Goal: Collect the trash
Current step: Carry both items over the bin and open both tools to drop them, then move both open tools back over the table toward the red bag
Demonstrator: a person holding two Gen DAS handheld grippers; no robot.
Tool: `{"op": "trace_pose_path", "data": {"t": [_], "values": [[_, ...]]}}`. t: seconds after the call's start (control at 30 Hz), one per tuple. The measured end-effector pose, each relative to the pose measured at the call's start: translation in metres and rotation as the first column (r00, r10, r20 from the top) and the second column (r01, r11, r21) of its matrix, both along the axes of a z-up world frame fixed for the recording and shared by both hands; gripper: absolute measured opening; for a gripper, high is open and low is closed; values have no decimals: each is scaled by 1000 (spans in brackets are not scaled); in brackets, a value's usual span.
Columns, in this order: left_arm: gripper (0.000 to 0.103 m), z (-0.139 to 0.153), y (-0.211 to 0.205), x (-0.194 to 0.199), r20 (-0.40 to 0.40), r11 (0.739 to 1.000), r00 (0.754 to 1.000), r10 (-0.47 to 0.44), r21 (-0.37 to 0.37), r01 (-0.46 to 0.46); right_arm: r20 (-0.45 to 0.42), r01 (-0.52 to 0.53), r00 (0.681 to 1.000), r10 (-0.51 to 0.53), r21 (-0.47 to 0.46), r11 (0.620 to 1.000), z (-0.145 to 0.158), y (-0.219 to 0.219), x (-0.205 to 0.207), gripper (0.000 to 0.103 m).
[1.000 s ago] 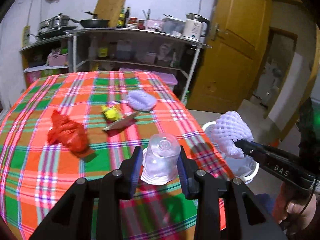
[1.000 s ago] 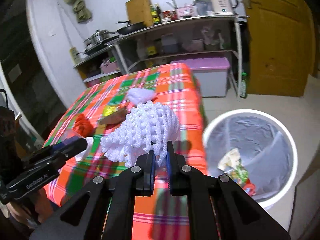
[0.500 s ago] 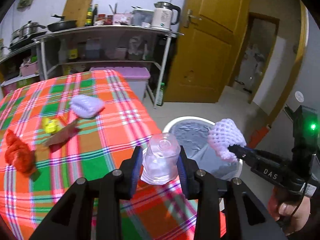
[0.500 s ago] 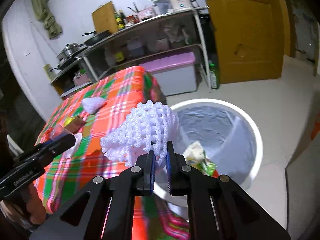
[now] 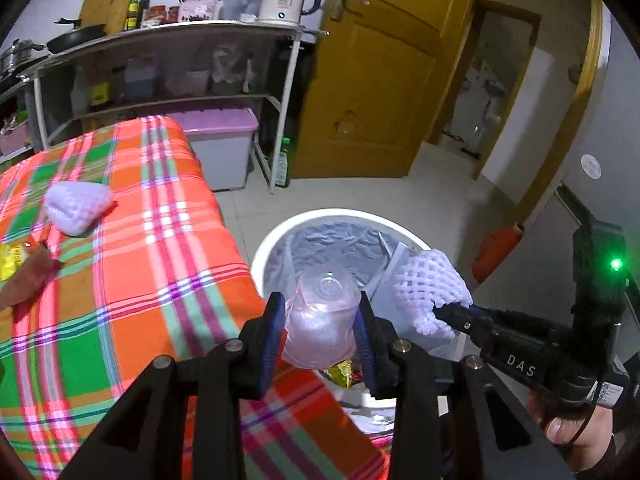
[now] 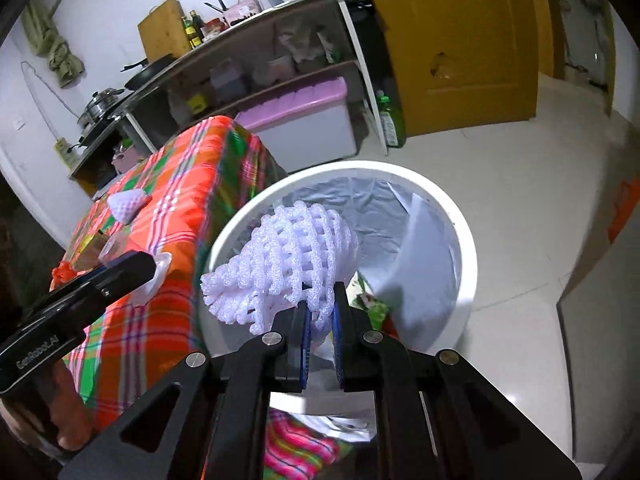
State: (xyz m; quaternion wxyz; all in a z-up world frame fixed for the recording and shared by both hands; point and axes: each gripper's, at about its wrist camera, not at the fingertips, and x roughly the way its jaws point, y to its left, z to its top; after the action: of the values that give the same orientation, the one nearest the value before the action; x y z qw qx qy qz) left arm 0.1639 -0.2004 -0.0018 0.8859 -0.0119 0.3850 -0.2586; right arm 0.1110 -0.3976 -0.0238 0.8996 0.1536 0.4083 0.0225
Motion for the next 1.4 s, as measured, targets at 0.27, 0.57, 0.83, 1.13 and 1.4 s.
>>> {"op": "trace_pose_path", "data": {"t": [0.27, 0.57, 0.83, 1.13, 1.4], "values": [[36, -14, -18, 11, -49, 1000, 999, -20, -4, 20, -40, 5, 999, -5, -18, 1000, -13, -9, 7, 16], [38, -15, -17, 11, -53, 1000, 998, -17, -5, 17, -51, 0, 999, -2, -33, 999, -20, -11, 7, 41], [38, -5, 0, 1, -21, 1000, 1000, 9, -16, -9, -5, -16, 1000, 16, -20, 1000, -5, -3, -1, 41], [38, 14, 36, -20, 44, 997, 996, 80, -25, -79, 84, -71, 994, 72, -10, 997, 24, 22, -18, 41], [38, 20, 74, -39, 75, 984, 982, 176, -10, -175, 140, -158, 978, 158, -10, 987, 42, 57, -28, 41]]}}
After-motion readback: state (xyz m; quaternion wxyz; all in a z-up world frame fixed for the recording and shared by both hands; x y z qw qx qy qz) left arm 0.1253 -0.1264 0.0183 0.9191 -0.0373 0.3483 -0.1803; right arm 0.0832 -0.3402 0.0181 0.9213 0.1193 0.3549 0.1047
